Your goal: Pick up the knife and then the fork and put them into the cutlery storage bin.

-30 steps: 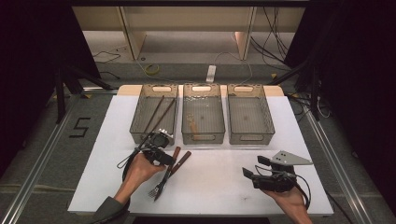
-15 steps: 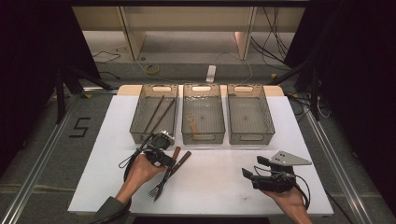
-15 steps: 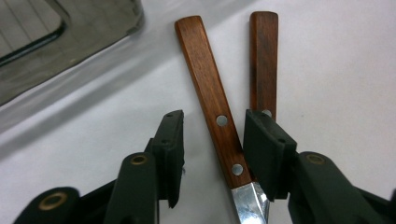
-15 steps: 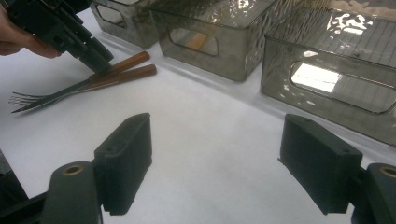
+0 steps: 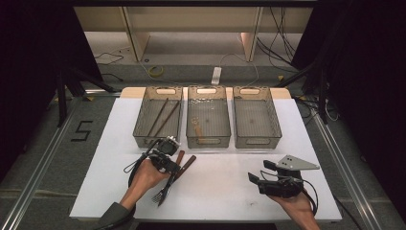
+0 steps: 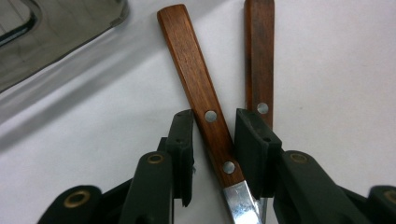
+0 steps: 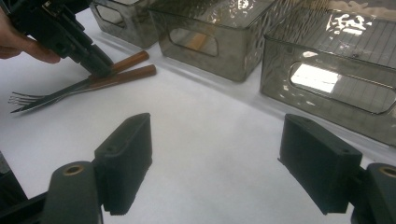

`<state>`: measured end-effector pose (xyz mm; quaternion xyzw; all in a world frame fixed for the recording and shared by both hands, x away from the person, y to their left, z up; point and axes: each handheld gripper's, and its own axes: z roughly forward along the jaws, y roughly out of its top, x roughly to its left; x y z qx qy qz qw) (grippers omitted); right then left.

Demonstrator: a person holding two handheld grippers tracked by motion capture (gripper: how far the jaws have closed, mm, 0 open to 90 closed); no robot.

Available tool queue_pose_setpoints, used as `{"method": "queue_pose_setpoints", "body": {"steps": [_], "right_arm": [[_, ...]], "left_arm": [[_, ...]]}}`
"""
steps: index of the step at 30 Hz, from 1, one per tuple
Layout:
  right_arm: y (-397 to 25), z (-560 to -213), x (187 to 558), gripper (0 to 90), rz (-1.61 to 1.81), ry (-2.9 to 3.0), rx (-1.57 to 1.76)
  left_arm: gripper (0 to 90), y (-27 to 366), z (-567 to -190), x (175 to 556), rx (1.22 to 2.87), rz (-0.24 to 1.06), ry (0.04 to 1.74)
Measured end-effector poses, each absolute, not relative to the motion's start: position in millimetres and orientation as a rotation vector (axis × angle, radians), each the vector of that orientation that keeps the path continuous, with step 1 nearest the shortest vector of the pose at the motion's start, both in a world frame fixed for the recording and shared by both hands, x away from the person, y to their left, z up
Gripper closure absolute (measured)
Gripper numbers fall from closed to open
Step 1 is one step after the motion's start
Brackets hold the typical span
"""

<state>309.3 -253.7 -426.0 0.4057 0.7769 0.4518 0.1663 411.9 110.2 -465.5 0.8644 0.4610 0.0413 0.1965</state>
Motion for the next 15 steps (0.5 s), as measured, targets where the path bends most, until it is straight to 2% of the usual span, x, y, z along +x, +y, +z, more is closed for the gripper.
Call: {"method": "queue_pose_setpoints", "body": {"steps": [15], "right_arm": [[-252.9, -425.2, 308.7, 26.1, 1.281, 2.213, 1.155]], "left_arm": [[67.7, 102.1, -465.3, 409.1, 2.477, 0.185, 1.271]]}}
